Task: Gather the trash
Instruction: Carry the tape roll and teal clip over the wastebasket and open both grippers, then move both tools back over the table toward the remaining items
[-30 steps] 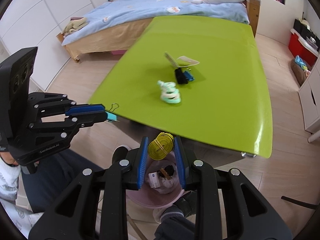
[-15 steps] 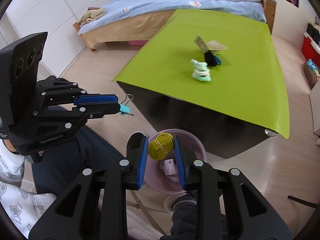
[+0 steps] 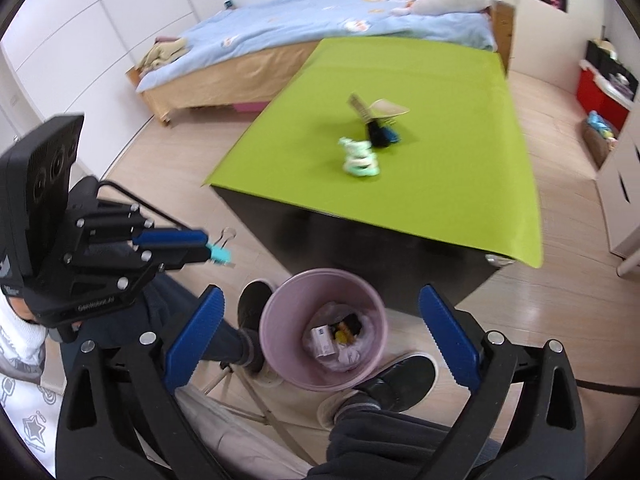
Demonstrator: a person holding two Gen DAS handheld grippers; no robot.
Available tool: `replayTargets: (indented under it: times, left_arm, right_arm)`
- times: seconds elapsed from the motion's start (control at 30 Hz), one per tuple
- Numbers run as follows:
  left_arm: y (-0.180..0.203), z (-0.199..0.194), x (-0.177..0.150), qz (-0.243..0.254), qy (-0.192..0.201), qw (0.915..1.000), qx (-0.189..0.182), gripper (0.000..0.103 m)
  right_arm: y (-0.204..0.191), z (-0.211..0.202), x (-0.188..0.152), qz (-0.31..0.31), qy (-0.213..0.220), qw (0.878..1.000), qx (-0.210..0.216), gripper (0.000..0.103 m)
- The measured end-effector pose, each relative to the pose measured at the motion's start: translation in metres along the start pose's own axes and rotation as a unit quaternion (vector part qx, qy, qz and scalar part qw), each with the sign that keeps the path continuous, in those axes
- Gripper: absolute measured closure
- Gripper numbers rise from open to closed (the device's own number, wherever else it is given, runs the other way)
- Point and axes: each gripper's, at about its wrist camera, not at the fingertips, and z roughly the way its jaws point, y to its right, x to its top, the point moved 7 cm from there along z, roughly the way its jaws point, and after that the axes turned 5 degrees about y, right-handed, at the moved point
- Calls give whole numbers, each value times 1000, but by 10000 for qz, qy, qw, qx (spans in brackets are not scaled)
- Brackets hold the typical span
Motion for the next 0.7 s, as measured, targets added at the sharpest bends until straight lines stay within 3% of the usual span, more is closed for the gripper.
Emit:
replayTargets:
  times: [0.1,0.2,0.27,0.37,0.5,0.7]
  left_arm:
    - [7,3,0,69,-48,9999,-101,93]
    - [9,8,0,96,-100,9999,-93,79]
    - [8,11,0,55,-100,9999,-35,40]
    - [4,12,0,-42,-34,10000,22,16]
    - [-2,11,1,-96,6,9997,208,8]
    - [-18,5,2,-369,96,9985,388,8]
  right_arm:
    - [7,-8,1,110,112,9999,-39,6]
    - [12,-9,1,202,122,9997,4,5]
    - [13,-8,0,230,113,9997,22,5]
    - [14,-8,0,257,130,9996,56,4]
    - [14,-7,-1,295,154,9994,84,3]
    - [13,-6,-1,309,187,9993,68,3]
